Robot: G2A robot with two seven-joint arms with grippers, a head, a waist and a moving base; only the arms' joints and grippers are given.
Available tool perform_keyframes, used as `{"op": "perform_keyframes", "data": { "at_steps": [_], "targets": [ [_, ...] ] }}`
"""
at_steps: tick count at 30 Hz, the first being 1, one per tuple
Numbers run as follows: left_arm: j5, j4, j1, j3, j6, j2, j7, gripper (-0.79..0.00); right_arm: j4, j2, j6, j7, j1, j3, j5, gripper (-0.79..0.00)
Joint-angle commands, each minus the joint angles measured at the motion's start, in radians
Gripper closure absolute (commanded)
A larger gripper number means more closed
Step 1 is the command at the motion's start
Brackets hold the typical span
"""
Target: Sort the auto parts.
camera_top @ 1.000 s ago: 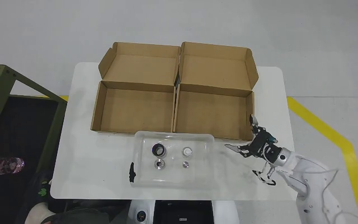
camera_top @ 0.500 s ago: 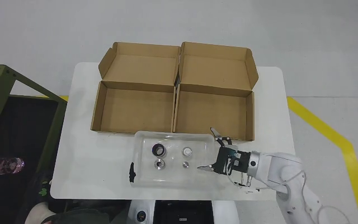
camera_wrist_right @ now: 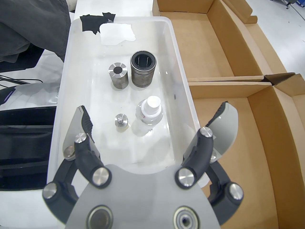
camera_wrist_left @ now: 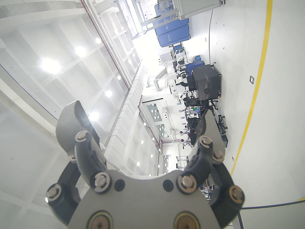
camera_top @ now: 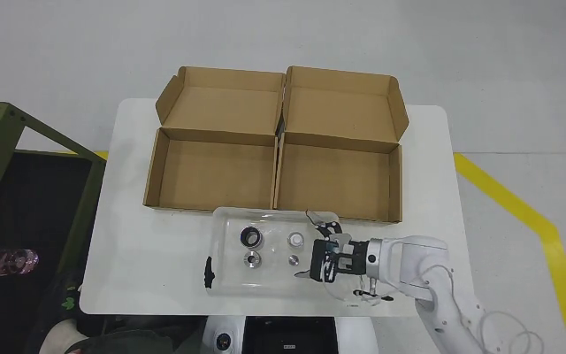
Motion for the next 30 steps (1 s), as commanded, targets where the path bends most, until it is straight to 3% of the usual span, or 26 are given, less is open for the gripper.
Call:
{"op": "perform_keyframes", "data": {
  "at_steps": [1,11,17,19,30],
  "targets": [
    [0.0,0.0,0.0,0.0,0.0,0.0,0.0,-0.785,0.009,0.0,0.005,0.012,0.009,-0.014,0.005,-0.785],
    [0.0,0.0,0.0,0.0,0.0,0.0,0.0,-0.785,0.059,0.0,0.025,0.056,0.059,-0.089,0.017,-0.785],
    [0.0,0.0,0.0,0.0,0.0,0.0,0.0,-0.785,0.08,0.003,0.049,0.071,0.075,-0.102,0.019,-0.542],
    [0.0,0.0,0.0,0.0,0.0,0.0,0.0,-0.785,0.084,0.004,0.056,0.075,0.078,-0.106,0.019,-0.403],
    [0.0,0.0,0.0,0.0,0.0,0.0,0.0,-0.785,0.115,0.008,0.094,0.093,0.106,-0.13,0.01,-0.314]
  ]
}}
